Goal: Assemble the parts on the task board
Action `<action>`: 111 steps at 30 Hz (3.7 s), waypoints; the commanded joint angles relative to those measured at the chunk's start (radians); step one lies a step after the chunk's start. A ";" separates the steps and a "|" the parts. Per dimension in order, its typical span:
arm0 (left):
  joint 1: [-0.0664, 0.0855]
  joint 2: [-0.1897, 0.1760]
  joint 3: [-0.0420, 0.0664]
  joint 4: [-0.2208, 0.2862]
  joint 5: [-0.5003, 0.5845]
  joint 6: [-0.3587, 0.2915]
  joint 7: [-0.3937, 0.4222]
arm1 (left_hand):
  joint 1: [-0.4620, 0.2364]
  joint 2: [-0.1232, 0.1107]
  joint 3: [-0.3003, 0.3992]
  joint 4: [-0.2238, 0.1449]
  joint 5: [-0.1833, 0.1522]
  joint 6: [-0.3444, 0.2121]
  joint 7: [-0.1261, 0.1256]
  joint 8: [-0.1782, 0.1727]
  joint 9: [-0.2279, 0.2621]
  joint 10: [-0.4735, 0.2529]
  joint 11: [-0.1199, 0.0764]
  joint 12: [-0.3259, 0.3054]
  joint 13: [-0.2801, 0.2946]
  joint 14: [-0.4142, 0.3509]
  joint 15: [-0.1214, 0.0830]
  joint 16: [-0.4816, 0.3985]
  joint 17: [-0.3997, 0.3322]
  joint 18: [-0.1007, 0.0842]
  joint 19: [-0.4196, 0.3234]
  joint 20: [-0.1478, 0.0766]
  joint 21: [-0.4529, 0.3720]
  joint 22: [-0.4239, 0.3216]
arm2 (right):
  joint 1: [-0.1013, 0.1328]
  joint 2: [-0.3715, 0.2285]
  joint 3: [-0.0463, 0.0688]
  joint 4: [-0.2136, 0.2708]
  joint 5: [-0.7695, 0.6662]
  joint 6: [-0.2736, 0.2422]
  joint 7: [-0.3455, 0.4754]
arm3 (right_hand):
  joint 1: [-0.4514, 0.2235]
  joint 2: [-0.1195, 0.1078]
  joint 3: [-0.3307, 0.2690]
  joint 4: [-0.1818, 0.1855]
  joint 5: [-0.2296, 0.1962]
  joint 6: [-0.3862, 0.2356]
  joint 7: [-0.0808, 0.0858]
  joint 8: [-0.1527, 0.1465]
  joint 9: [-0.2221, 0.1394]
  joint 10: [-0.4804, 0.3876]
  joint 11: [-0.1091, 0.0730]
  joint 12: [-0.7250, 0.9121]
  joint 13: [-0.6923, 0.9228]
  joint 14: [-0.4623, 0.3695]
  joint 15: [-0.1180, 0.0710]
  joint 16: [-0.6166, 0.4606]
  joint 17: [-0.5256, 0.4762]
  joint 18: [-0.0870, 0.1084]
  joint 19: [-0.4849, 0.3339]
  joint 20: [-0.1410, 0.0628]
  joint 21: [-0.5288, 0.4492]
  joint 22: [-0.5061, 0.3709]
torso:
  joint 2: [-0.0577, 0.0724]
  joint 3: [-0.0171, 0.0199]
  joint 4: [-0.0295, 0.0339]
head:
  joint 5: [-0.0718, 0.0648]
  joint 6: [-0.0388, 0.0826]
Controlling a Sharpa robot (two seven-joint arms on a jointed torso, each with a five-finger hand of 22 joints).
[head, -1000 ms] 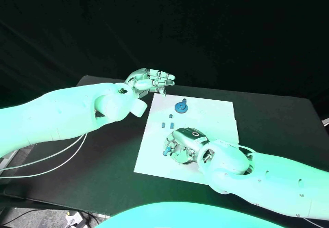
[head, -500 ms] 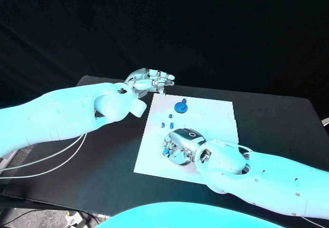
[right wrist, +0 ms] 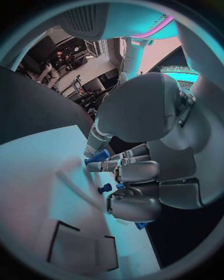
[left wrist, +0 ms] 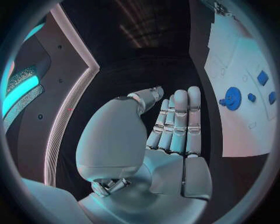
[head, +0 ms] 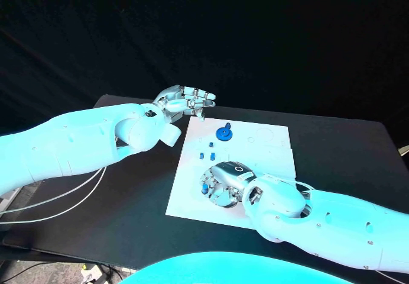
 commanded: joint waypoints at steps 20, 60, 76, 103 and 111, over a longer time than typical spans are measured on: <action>0.001 -0.009 0.000 0.002 0.003 0.010 0.013 | -0.006 0.001 -0.007 0.000 0.004 -0.008 0.009 0.005 -0.001 -0.008 0.001 0.006 0.000 -0.005 0.001 0.006 -0.002 0.007 0.000 0.007 -0.006 -0.002 | 0.078 -0.250 0.015 0.157 0.328 -0.161 0.150 | 0.054 0.001 -0.128 0.021 0.008 -0.015 0.018 0.014 0.013 0.028 0.010 0.037 0.071 0.042 0.004 0.008 -0.004 -0.006 0.038 -0.005 -0.017 0.103 | -0.006 -0.0024 -0.0022 | -0.063 0.018; -0.007 -0.020 -0.005 0.007 0.003 0.017 0.018 | -0.006 0.000 -0.009 0.000 0.004 -0.008 0.009 0.008 -0.001 -0.009 0.001 0.009 0.000 -0.006 0.001 0.007 -0.002 0.007 0.000 0.007 -0.007 -0.003 | 0.050 -0.546 -0.006 0.222 0.348 -0.051 -0.113 | -0.070 0.034 -0.438 0.226 0.049 -0.005 -0.023 0.261 0.161 0.284 -0.026 1.445 1.408 0.102 -0.019 0.158 0.340 -0.058 0.092 -0.017 0.272 0.245 | -0.019 0.0006 -0.0223 | -0.175 0.014; -0.007 -0.023 -0.005 0.007 0.014 0.031 0.009 | -0.007 0.001 -0.010 0.001 0.004 -0.009 0.009 0.009 -0.001 -0.010 0.001 0.011 0.001 -0.007 0.001 0.007 -0.003 0.007 0.000 0.007 -0.008 -0.003 | 0.026 -0.492 -0.007 0.177 0.334 -0.053 -0.123 | -0.068 0.042 -0.450 0.228 0.052 -0.006 -0.023 0.262 0.161 0.281 -0.026 1.440 1.405 0.102 -0.018 0.157 0.338 -0.059 0.092 -0.017 0.273 0.245 | -0.020 0.0002 -0.0218 | -0.162 0.016; -0.007 -0.030 -0.005 0.012 0.016 0.048 -0.001 | -0.006 0.001 -0.010 0.001 0.004 -0.010 0.009 0.010 -0.001 -0.011 0.001 0.012 0.001 -0.008 0.001 0.007 -0.003 0.007 0.000 0.007 -0.008 -0.004 | -0.009 -0.416 -0.007 0.125 0.276 -0.025 -0.185 | -0.070 0.056 -0.466 0.228 0.049 0.002 -0.025 0.267 0.162 0.278 -0.027 1.436 1.402 0.102 -0.019 0.157 0.338 -0.059 0.093 -0.017 0.277 0.247 | -0.020 0.0006 -0.0236 | -0.143 0.007; -0.006 -0.031 -0.005 0.012 0.015 0.046 -0.001 | -0.006 0.001 -0.011 0.001 0.004 -0.011 0.009 0.011 -0.002 -0.012 0.001 0.013 0.001 -0.009 0.001 0.007 -0.004 0.007 -0.001 0.007 -0.009 -0.004 | -0.013 -0.415 -0.007 0.132 0.276 -0.097 -0.180 | -0.024 0.090 -0.449 0.221 0.066 0.027 -0.033 0.278 0.163 0.284 -0.034 1.444 1.408 0.104 -0.025 0.160 0.347 -0.062 0.096 -0.020 0.292 0.252 | -0.020 0.0005 -0.0239 | -0.142 0.007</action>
